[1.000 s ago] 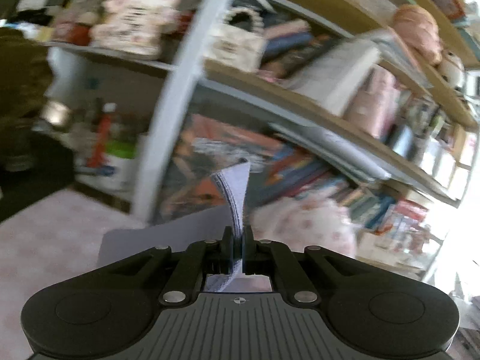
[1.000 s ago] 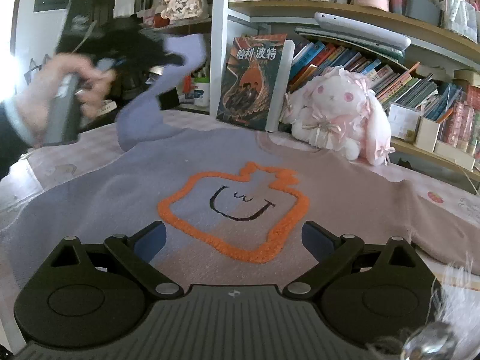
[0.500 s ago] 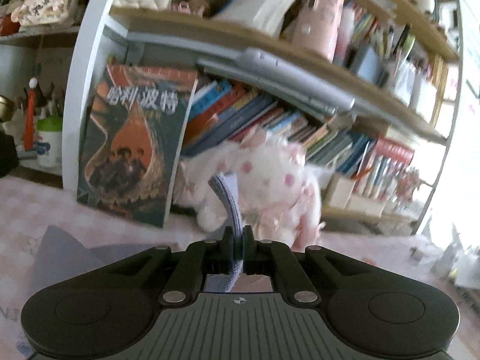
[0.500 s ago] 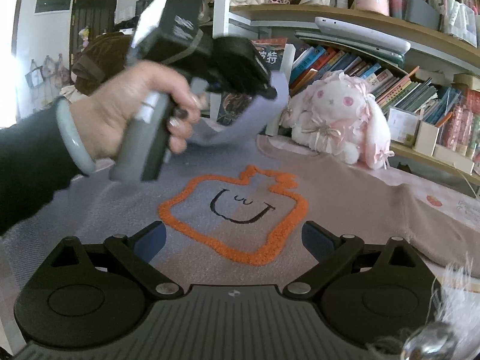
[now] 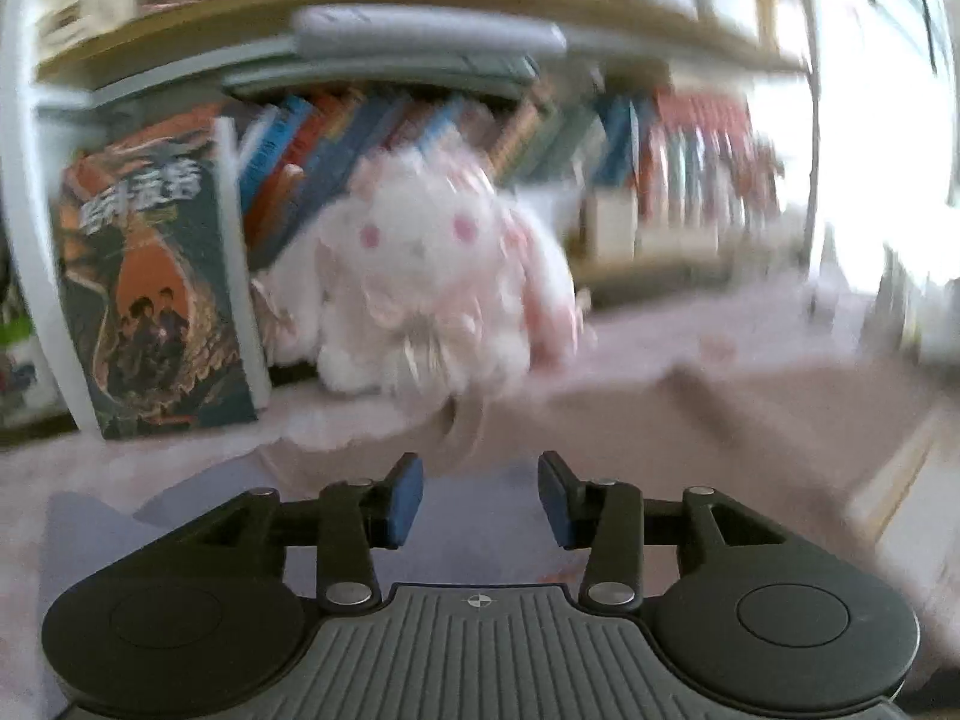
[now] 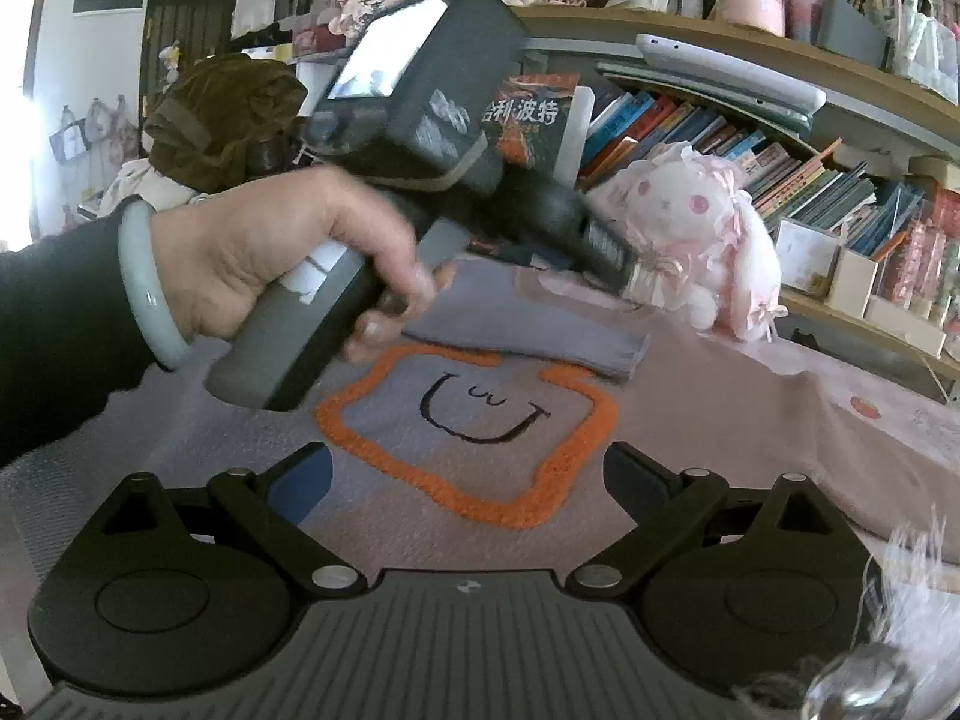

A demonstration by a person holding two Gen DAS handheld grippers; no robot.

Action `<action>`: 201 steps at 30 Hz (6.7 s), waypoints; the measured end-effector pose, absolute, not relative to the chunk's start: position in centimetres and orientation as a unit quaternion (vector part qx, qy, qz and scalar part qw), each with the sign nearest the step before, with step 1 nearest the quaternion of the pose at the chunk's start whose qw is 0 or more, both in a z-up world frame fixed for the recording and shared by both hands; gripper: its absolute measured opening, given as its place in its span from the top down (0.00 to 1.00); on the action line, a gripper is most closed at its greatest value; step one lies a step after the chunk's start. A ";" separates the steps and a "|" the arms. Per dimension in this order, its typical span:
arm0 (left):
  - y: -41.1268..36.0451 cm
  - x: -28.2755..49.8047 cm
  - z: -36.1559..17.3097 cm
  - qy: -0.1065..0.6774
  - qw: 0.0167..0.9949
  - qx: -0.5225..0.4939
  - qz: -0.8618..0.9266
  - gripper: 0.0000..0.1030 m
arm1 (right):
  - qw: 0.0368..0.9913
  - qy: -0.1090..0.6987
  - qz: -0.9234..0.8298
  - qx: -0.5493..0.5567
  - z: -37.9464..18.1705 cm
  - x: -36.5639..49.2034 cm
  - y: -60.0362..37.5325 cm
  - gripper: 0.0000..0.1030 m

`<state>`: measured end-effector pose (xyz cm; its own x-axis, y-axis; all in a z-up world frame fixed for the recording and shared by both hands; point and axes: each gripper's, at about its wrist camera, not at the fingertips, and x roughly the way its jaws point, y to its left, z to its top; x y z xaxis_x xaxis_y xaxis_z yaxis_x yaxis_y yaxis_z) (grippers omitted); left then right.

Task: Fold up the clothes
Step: 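Carry the lavender sleeve across the sweatshirt front with the left gripper, then open the left gripper to release the sleeve and withdraw it, then grasp the tan sleeve cuff with the right gripper and lift it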

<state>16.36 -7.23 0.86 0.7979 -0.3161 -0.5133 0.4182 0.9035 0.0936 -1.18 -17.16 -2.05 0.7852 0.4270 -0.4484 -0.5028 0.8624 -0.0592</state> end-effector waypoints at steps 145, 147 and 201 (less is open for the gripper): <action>-0.8 3.1 -1.4 0.241 0.949 0.089 -0.183 0.05 | 0.945 0.305 -0.061 0.104 0.3 5.7 -39.2 0.06; -0.9 3.2 -1.5 0.244 0.947 0.091 -0.185 0.05 | 0.937 0.313 -0.096 0.124 0.0 6.4 -40.6 0.06; -1.9 3.2 -1.9 0.258 0.940 0.124 -0.184 0.05 | 0.859 0.289 -0.128 0.404 -2.3 9.3 -50.8 0.67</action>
<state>3.19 -1.86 -1.92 0.7993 -0.2822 -0.5305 0.4105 0.9012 0.1391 9.30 -50.78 -2.27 0.8005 0.0132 -0.5992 0.4530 0.6412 0.6194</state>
